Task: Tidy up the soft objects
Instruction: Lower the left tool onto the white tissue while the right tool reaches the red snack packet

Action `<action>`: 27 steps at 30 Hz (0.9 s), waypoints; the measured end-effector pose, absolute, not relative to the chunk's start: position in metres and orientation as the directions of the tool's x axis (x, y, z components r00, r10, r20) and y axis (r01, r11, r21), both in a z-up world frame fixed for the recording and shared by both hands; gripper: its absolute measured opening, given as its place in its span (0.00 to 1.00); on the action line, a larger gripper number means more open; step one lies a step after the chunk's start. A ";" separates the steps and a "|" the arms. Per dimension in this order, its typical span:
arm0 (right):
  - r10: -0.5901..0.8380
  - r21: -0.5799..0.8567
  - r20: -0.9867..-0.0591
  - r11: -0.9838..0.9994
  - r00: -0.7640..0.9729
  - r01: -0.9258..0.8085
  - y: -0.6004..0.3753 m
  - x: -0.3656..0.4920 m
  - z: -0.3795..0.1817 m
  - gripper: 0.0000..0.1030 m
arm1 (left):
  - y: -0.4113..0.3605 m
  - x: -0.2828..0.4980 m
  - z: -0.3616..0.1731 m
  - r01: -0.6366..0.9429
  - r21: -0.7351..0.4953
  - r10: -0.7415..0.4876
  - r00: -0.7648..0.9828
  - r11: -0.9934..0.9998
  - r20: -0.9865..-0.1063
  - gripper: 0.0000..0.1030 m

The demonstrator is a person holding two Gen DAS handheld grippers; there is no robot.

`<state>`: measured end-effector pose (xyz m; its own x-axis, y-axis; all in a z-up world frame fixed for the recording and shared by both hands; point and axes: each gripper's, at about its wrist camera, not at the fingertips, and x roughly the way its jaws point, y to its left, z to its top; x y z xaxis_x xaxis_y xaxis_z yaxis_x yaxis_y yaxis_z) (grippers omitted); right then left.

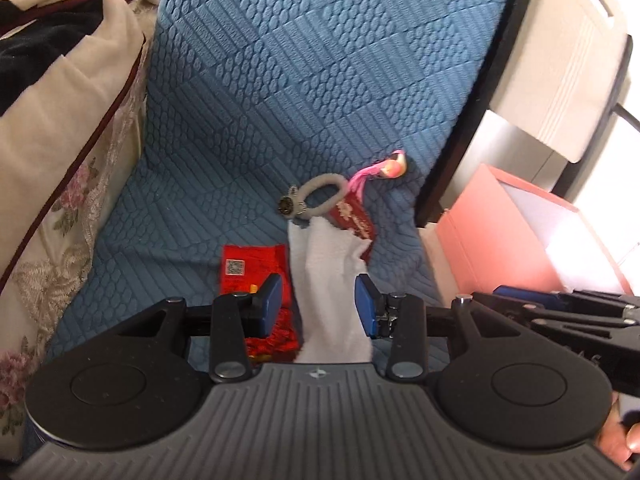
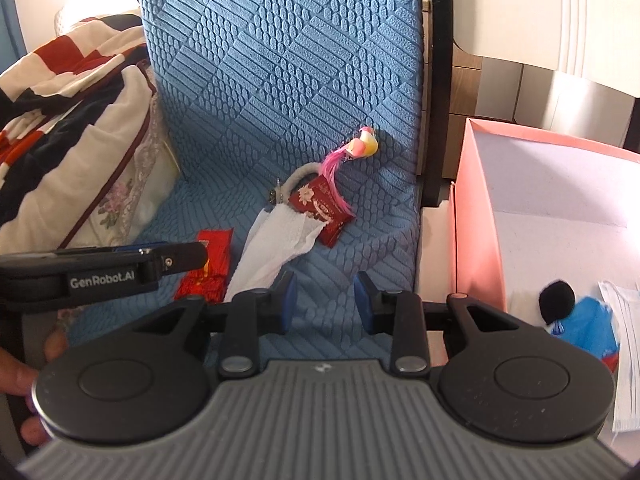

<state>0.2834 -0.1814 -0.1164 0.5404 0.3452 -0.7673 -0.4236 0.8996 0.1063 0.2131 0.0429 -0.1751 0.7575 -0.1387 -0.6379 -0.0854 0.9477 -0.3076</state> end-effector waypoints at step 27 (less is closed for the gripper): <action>0.388 0.146 -0.779 0.877 0.493 -0.458 -0.136 0.391 -0.166 0.33 | 0.064 0.277 -0.195 -0.097 -0.391 -0.233 0.666 0.915 -0.709 0.46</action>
